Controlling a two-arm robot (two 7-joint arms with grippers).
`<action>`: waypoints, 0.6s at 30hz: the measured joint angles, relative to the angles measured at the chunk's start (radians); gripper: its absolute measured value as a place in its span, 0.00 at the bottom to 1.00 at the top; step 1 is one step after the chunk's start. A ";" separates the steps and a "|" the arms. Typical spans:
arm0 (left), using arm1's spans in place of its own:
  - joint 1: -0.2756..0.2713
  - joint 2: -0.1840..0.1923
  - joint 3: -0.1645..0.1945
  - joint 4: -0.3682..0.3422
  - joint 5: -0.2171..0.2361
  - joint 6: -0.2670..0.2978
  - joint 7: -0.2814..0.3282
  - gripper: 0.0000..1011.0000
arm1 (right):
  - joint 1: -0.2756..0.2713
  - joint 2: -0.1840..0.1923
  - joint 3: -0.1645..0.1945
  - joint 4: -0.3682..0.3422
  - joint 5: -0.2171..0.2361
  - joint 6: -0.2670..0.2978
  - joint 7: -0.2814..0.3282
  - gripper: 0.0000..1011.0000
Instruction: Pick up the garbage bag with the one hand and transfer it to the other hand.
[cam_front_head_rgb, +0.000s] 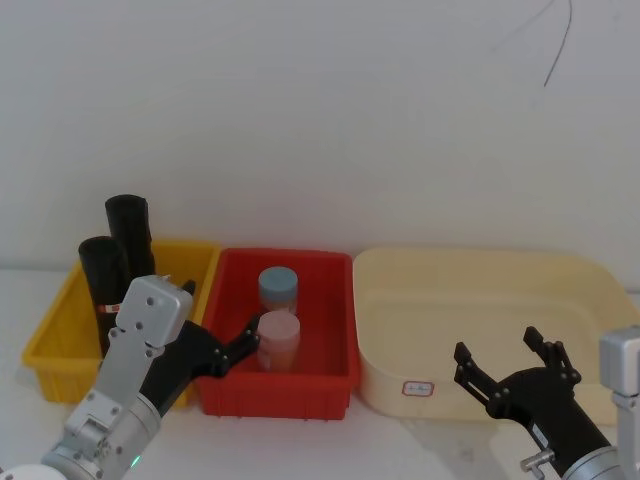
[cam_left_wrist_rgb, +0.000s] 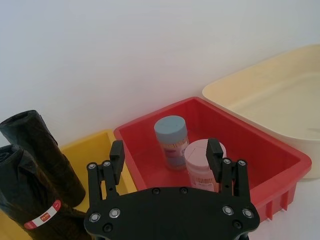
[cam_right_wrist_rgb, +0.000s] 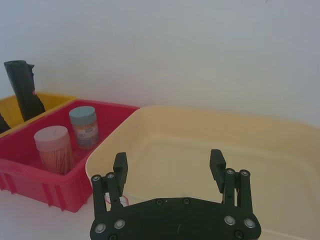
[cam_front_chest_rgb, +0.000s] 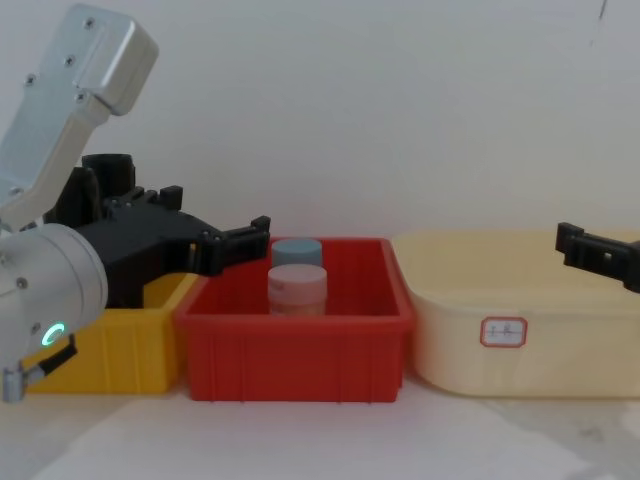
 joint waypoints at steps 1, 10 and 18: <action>0.000 0.000 0.000 0.000 0.000 0.000 0.000 0.99 | 0.000 0.000 0.000 0.000 0.000 0.000 0.000 0.99; 0.000 0.000 0.000 0.000 0.000 0.000 0.000 0.99 | 0.000 0.000 0.000 0.000 0.000 0.000 0.000 0.99; 0.000 0.000 0.000 0.000 0.000 0.000 0.000 0.99 | 0.000 0.000 0.000 0.000 0.000 0.000 0.000 0.99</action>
